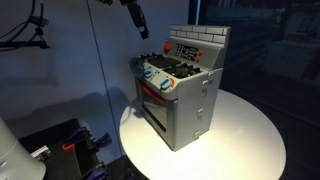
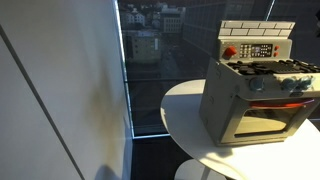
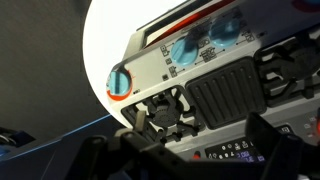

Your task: Push the top right button on the cooker

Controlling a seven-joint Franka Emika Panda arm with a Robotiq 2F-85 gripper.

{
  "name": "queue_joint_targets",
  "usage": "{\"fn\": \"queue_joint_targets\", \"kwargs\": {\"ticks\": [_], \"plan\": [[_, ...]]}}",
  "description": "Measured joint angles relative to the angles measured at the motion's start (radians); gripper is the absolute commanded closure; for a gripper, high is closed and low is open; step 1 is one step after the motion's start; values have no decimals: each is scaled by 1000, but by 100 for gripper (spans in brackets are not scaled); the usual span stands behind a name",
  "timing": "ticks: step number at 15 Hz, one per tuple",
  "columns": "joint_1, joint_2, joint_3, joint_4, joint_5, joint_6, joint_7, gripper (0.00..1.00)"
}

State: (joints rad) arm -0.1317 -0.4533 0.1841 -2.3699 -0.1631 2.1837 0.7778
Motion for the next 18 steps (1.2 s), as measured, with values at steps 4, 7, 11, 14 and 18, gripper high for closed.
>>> {"fn": "queue_joint_targets", "kwargs": {"ticks": [4,7,11,14,18], "plan": [[0,0,0,0,0,0,1,0],[0,0,0,0,0,0,2,0],[1,0,0,0,0,0,2,0],[2,4,-1,0,0,0,2,0],[-2,22,-14,9,0,10,2,0]]}}
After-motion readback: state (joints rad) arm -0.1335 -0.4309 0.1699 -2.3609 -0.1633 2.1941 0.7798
